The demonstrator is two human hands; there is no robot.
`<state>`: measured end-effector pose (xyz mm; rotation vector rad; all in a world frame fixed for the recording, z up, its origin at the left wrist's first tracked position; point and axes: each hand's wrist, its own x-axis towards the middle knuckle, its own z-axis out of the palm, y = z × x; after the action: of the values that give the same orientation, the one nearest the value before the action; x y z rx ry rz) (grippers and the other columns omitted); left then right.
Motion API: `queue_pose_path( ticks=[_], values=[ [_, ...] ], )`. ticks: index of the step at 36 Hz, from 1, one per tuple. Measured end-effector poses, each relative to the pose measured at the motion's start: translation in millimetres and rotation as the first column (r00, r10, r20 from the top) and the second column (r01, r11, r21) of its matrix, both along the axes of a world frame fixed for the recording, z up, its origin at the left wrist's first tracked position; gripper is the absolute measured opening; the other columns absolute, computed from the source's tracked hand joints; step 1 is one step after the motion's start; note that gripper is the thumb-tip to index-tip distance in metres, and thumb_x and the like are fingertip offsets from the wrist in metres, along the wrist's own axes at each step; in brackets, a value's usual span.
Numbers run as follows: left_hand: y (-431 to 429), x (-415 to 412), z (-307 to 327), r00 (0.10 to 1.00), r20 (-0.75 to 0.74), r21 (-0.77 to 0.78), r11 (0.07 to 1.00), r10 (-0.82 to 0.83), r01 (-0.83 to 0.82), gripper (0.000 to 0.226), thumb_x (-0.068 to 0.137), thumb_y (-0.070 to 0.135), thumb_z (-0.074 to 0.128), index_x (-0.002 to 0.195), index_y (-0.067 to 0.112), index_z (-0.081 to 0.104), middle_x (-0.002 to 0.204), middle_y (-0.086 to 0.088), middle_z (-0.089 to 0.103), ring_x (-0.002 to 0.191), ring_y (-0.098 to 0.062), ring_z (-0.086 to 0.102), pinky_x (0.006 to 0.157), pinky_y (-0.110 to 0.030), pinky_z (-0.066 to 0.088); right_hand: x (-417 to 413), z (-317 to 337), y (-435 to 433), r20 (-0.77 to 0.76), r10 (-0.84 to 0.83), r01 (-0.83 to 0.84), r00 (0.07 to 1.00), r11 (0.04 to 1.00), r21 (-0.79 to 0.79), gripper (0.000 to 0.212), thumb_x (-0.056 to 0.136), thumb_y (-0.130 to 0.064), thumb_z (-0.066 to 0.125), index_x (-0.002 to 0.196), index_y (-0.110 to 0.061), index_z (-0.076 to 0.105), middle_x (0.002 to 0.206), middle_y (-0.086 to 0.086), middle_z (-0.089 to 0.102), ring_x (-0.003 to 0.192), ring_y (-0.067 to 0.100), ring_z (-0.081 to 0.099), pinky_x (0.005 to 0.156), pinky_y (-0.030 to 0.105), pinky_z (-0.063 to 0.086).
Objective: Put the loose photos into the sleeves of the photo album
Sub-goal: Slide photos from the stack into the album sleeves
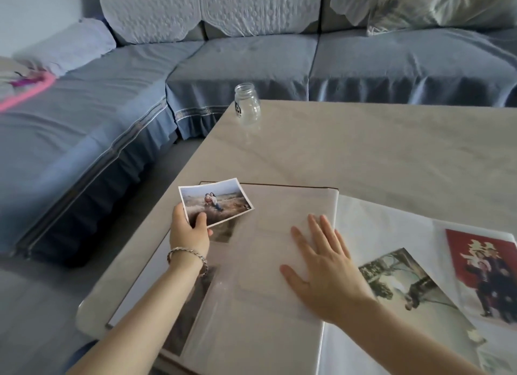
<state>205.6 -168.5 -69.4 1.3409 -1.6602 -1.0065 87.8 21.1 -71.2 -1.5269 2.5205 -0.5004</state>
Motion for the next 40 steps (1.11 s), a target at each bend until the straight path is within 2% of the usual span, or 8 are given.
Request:
queue_pose_path(
  ticks=[4, 9, 12, 17, 20, 25, 34, 40],
  values=[
    [-13, 0, -7, 0.999, -0.021, -0.015, 0.999, 0.039, -0.040, 0.020, 0.093, -0.001, 0.046, 0.113, -0.001, 0.047, 0.106, -0.004, 0.055, 0.050, -0.009, 0.057, 0.046, -0.010, 0.046, 2, 1, 1, 0.025, -0.001, 0.001, 1.000, 1.000, -0.022, 0.093, 0.068, -0.069, 0.002, 0.149, -0.026, 0.015, 0.157, 0.004, -0.004, 0.133, 0.011, -0.026, 0.107, 0.024, -0.020],
    [-11, -3, -8, 1.000, -0.020, -0.044, 0.999, 0.013, -0.014, 0.013, 0.093, 0.000, 0.047, 0.104, 0.007, 0.048, 0.101, -0.002, 0.056, 0.049, 0.004, 0.057, 0.058, -0.025, 0.053, 4, -1, -1, 0.024, -0.064, 0.063, 0.998, 0.997, 0.038, 0.076, 0.079, -0.064, 0.025, 0.137, -0.019, 0.047, 0.149, 0.014, 0.033, 0.140, 0.029, 0.021, 0.110, 0.031, 0.004],
    [-7, -3, -10, 0.999, 0.033, -0.024, 0.999, -0.022, 0.023, 0.016, 0.093, 0.003, 0.048, 0.108, 0.008, 0.049, 0.105, -0.002, 0.056, 0.057, -0.004, 0.057, 0.066, -0.033, 0.056, 4, -3, -1, 0.036, -0.078, 0.076, 0.996, 0.996, 0.057, 0.076, 0.079, -0.063, 0.025, 0.138, -0.019, 0.046, 0.149, 0.014, 0.032, 0.141, 0.030, 0.021, 0.110, 0.031, 0.002],
    [-7, -2, -11, 0.963, 0.219, 0.014, 0.987, -0.160, 0.161, 0.010, 0.095, 0.009, 0.047, 0.105, 0.008, 0.049, 0.101, -0.004, 0.057, 0.054, -0.011, 0.057, 0.053, -0.020, 0.043, 4, -5, -3, -0.013, -0.105, 0.106, 0.994, 0.994, 0.040, 0.068, 0.079, -0.060, 0.036, 0.125, -0.016, 0.059, 0.136, 0.017, 0.050, 0.128, 0.035, 0.044, 0.105, 0.035, 0.017],
    [-17, -4, -8, 0.891, 0.361, 0.118, 0.962, -0.274, 0.248, 0.007, 0.097, 0.010, 0.043, 0.100, 0.006, 0.048, 0.097, -0.005, 0.054, 0.056, -0.011, 0.054, 0.052, -0.020, 0.041, 2, -5, -3, -0.002, -0.090, 0.090, 0.996, 0.995, 0.048, 0.071, 0.079, -0.061, 0.033, 0.128, -0.017, 0.057, 0.139, 0.017, 0.046, 0.132, 0.035, 0.039, 0.107, 0.035, 0.014],
    [-36, -8, 7, 0.772, 0.420, 0.317, 0.874, -0.478, 0.369, 0.013, 0.098, 0.006, 0.038, 0.105, 0.008, 0.048, 0.078, -0.010, 0.056, 0.051, -0.011, 0.048, 0.040, -0.011, 0.038, 0, 0, -2, 0.031, -0.005, 0.005, 1.000, 1.000, 0.011, 0.095, 0.065, -0.069, -0.001, 0.149, -0.027, 0.014, 0.157, 0.006, -0.005, 0.143, 0.022, -0.015, 0.109, 0.028, -0.018],
    [-44, -37, 23, 0.606, 0.456, 0.447, 0.756, -0.652, 0.478, 0.021, 0.100, 0.013, 0.035, 0.115, 0.017, 0.049, 0.064, -0.002, 0.057, 0.034, 0.001, 0.049, 0.038, -0.013, 0.032, -2, 2, -3, -0.013, -0.007, 0.008, 1.000, 0.997, 0.071, 0.098, 0.060, -0.067, -0.010, 0.149, -0.030, 0.004, 0.157, 0.004, -0.014, 0.141, 0.020, -0.023, 0.107, 0.028, -0.022],
    [-22, -70, 30, 0.555, 0.462, 0.491, 0.721, -0.692, 0.489, 0.019, 0.097, 0.009, 0.033, 0.103, 0.014, 0.050, 0.059, -0.005, 0.054, 0.032, -0.005, 0.046, 0.038, -0.017, 0.028, -2, 4, -3, -0.020, 0.021, -0.020, 1.000, 0.997, 0.069, 0.098, 0.061, -0.066, -0.009, 0.150, -0.028, 0.006, 0.157, 0.005, -0.011, 0.142, 0.022, -0.022, 0.106, 0.029, -0.023]
  ],
)
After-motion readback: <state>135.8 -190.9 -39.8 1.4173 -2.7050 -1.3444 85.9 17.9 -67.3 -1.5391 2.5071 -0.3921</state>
